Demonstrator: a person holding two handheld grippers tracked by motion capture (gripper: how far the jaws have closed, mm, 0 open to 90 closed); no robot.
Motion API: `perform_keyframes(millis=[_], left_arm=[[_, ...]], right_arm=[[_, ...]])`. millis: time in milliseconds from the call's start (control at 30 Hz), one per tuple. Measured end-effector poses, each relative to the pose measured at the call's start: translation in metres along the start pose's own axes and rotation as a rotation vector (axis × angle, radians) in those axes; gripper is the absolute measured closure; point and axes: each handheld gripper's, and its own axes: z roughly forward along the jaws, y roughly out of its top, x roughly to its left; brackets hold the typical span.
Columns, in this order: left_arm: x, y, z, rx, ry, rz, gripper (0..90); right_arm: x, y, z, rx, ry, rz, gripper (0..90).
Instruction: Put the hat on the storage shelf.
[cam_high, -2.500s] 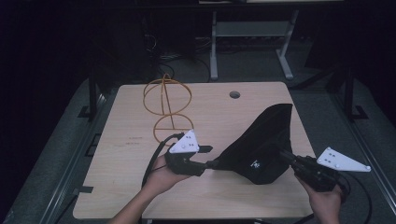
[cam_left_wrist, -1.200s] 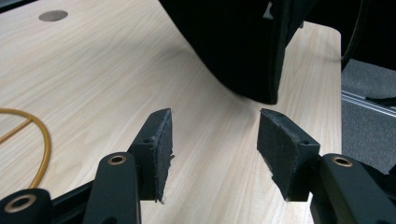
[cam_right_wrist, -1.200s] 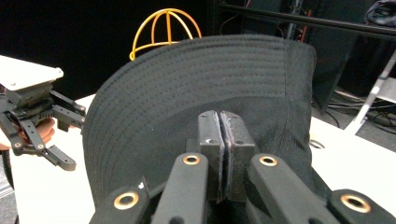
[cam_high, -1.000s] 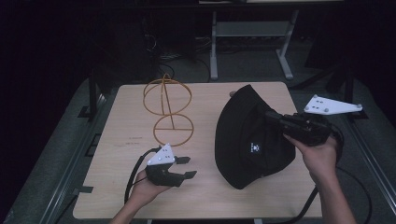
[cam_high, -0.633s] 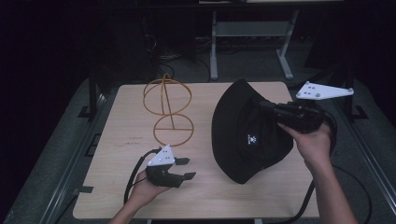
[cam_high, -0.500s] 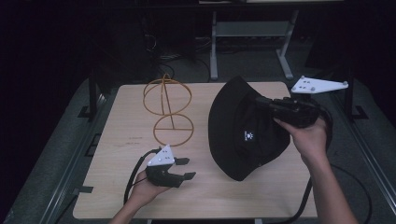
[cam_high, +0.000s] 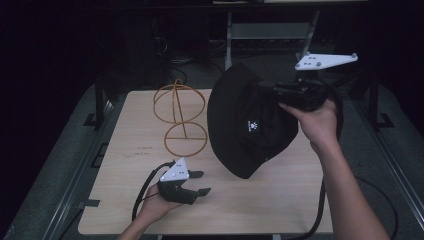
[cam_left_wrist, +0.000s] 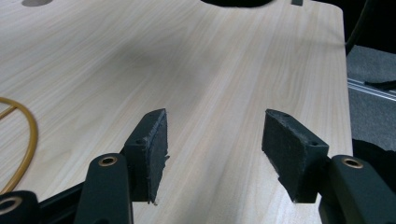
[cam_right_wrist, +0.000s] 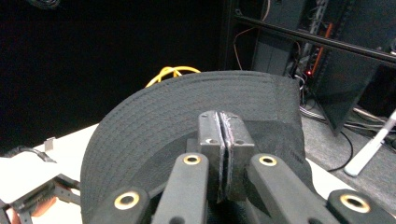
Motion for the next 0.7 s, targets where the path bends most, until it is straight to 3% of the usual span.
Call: perform_keyframes(millis=[200,300,700], left_arm=[[-0.004,0.0,0.004,0.004,-0.025,0.013,39.8],[-0.005,0.0,0.003,0.022,-0.027,0.031,39.9],[-0.008,0.0,0.007,0.01,-0.036,0.046,40.3]], right_arm=[[0.004,0.02,0.016,0.008,0.019,-0.017,87.8],[0.006,0.033,0.027,0.01,0.044,-0.027,87.8],[0.014,0.078,0.069,0.034,0.095,-0.071,87.8]])
